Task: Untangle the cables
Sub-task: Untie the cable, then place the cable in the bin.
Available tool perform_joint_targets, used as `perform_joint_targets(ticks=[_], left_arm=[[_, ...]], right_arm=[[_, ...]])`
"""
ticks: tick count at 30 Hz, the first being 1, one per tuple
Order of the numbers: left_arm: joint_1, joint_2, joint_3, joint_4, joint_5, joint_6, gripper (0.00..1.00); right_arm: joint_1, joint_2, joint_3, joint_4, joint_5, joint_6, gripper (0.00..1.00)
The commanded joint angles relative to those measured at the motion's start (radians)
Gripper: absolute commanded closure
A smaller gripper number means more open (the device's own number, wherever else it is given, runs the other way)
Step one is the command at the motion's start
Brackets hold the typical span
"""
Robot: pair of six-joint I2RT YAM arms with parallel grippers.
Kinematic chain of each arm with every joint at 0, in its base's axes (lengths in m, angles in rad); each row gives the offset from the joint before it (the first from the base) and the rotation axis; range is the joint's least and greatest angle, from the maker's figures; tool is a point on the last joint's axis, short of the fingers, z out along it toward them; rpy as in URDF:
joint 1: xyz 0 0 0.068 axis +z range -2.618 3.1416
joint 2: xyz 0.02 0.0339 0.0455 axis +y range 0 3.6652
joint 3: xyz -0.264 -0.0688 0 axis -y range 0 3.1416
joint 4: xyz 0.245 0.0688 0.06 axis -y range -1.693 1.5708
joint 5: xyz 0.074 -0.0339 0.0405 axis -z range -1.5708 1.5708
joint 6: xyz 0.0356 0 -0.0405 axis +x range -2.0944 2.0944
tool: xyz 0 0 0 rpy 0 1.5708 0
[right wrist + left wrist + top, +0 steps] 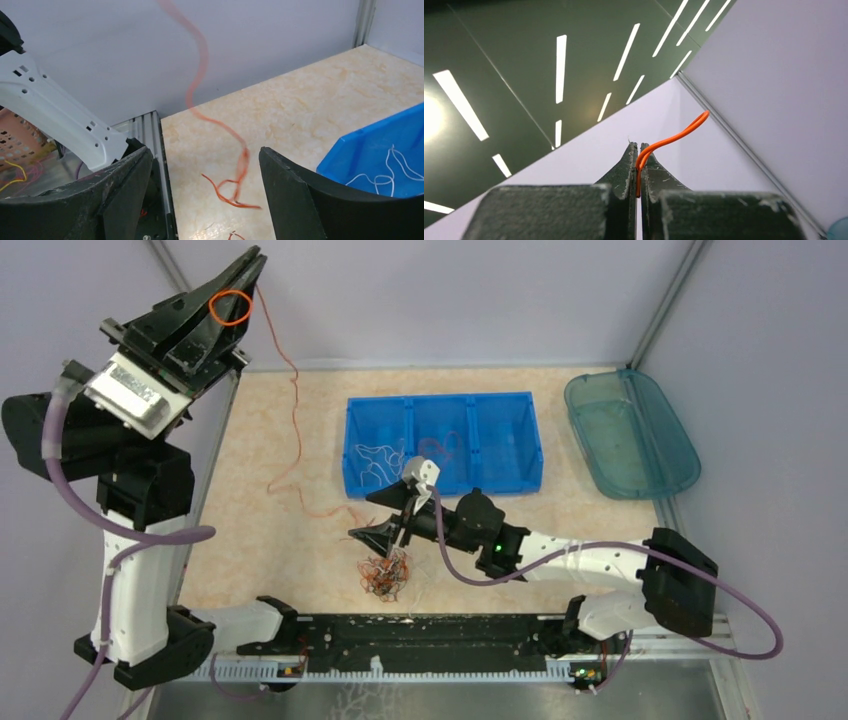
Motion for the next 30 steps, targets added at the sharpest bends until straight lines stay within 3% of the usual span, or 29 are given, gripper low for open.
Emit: perform_joint_targets(ticks=[1,7,13,30], left_arm=[[-0.002,-0.009,0.02,-0.02,0.04,-0.062,1.0],[-0.003,-0.012,0.023,-0.034,0.068,-0.085,1.0],[-0.003,0.009,0.078,-0.04,0.086,-0.102,1.0],[-0.003,0.01,0.051,-0.006,0.088,-0.129,1.0]], right_arm=[[0.01,0.001,0.121,-0.09,-0.087,-0.091,0.21],[0.006,0.087,0.212,-0.088,-0.111,-0.111,0.25],[-0.027,0.139,0.25,-0.071,-0.016,-0.1,0.34],[-0.15,0.067,0.202,-0.051,-0.005,-0.044,0.4]])
